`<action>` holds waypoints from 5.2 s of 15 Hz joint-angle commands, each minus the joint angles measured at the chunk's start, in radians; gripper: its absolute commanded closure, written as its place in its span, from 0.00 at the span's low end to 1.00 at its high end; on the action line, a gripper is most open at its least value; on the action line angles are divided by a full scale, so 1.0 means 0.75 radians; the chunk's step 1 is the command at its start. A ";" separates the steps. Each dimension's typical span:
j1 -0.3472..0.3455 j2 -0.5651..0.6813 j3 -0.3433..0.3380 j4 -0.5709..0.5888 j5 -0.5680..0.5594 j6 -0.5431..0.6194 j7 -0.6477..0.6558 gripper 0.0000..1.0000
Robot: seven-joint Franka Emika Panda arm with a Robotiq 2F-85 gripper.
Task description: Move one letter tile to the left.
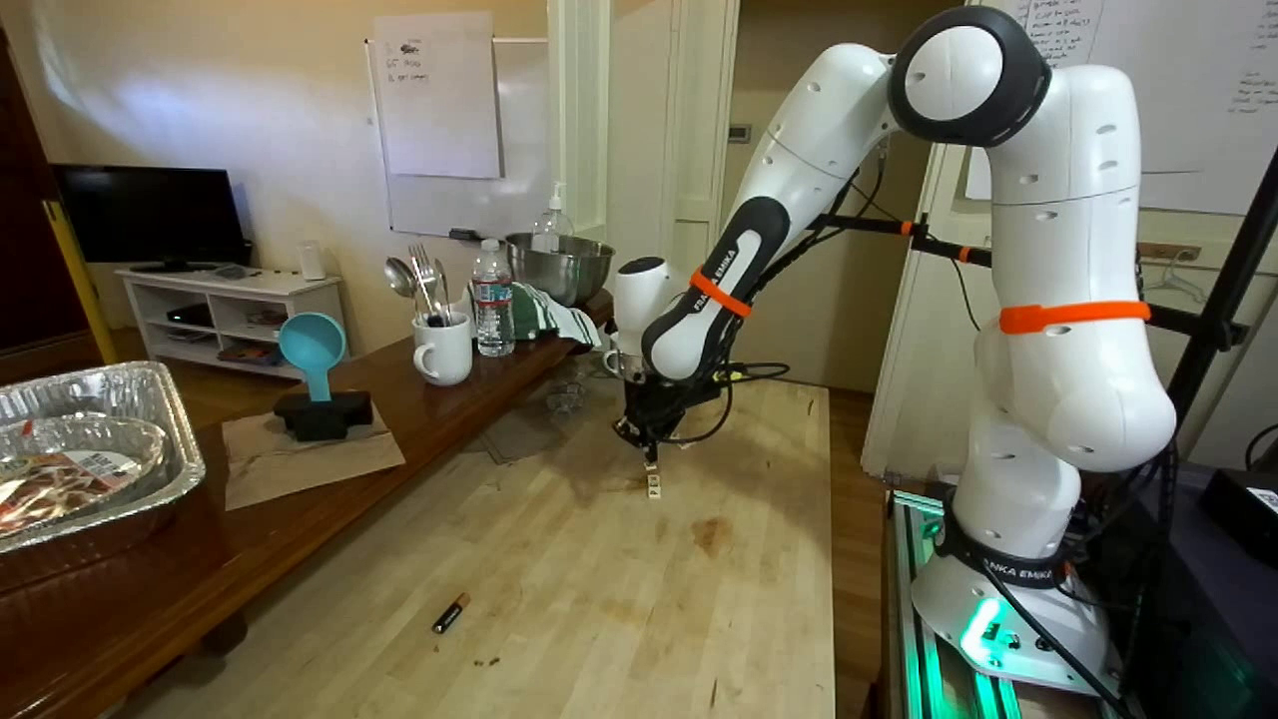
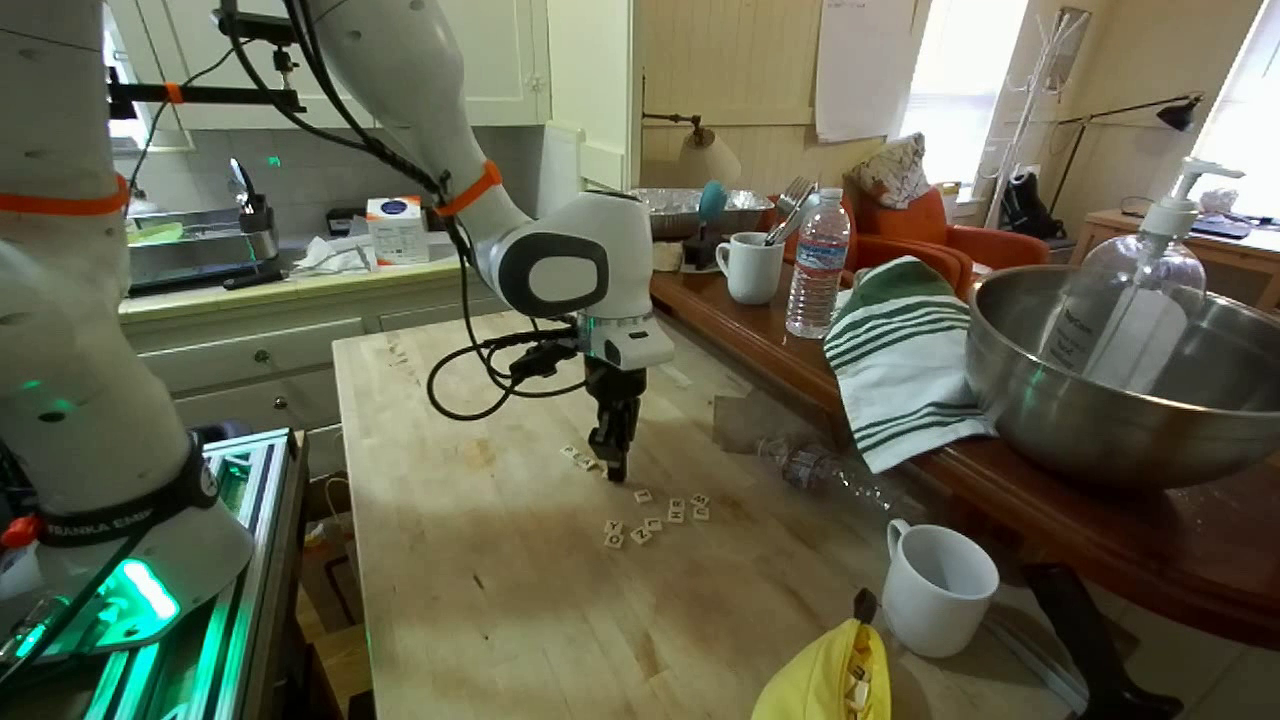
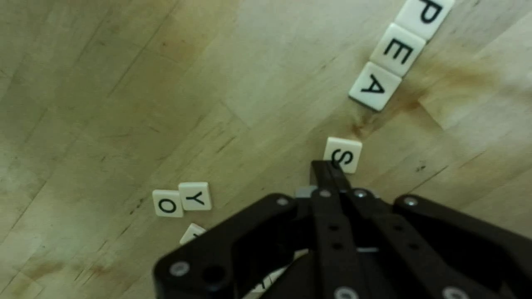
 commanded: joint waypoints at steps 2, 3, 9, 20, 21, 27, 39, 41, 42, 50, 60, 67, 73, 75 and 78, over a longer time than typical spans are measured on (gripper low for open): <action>-0.013 0.009 0.038 -0.035 -0.035 -0.067 0.143 1.00; -0.017 0.010 0.044 -0.033 -0.030 -0.069 0.157 1.00; -0.034 0.011 0.061 -0.028 -0.020 -0.075 0.225 1.00; -0.048 0.009 0.094 -0.017 -0.005 -0.123 0.311 1.00; -0.050 0.009 0.099 -0.015 -0.002 -0.133 0.317 1.00; -0.059 0.013 0.108 -0.009 -0.001 -0.139 0.372 1.00; -0.062 0.021 0.117 -0.005 -0.003 -0.133 0.470 1.00; -0.060 0.024 0.116 -0.006 -0.011 -0.131 0.482 1.00; -0.060 0.023 0.116 -0.007 -0.013 -0.128 0.487 1.00; -0.063 0.023 0.122 -0.007 -0.009 -0.132 0.494 1.00; -0.061 0.025 0.125 -0.002 -0.003 -0.136 0.518 1.00; -0.061 0.031 0.126 0.003 0.002 -0.131 0.556 1.00; -0.059 0.032 0.129 0.004 0.000 -0.132 0.581 1.00; -0.058 0.033 0.130 0.004 -0.001 -0.135 0.587 1.00; -0.058 0.034 0.137 0.006 0.003 -0.139 0.602 1.00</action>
